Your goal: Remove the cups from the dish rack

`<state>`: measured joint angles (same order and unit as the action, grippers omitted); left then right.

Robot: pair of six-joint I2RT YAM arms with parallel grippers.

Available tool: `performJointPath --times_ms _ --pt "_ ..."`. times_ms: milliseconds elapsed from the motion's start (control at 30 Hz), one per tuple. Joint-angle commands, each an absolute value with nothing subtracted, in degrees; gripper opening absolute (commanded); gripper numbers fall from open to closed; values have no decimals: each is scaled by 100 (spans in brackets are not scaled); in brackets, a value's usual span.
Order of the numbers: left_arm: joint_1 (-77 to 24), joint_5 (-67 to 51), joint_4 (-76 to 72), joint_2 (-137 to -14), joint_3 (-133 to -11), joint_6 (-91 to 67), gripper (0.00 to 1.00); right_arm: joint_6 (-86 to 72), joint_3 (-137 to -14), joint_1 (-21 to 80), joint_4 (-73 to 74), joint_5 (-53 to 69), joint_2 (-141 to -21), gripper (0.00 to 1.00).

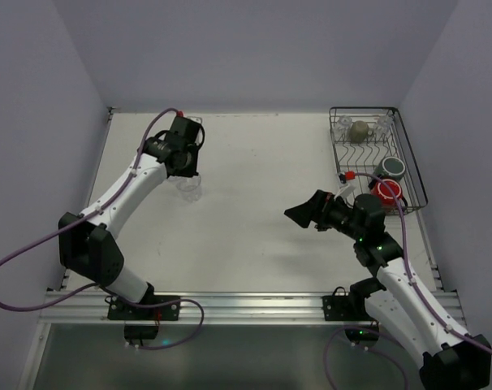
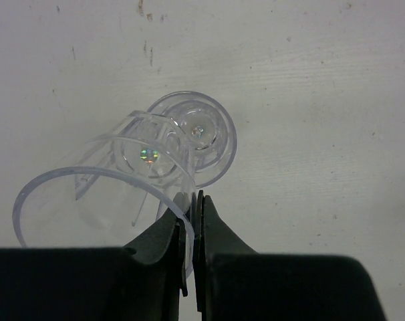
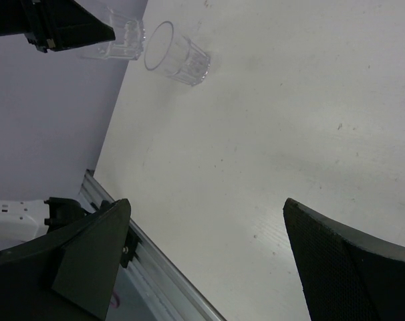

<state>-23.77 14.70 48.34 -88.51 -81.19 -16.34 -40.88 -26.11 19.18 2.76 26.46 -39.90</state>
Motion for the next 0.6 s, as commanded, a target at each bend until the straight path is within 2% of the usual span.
performJointPath --times_ms 0,233,567 --pt "-2391 1196 4817 -8956 -8253 -1301 0 -3999 -2593 1925 229 2566 -4025 99" --pt "-2496 712 4597 -8991 -8130 -1231 0 -4043 -2505 1925 70 2601 -4140 99" --pt "-2584 1449 4799 -9316 -8156 -1230 0 -4087 -2364 1925 35 2619 -4192 99"
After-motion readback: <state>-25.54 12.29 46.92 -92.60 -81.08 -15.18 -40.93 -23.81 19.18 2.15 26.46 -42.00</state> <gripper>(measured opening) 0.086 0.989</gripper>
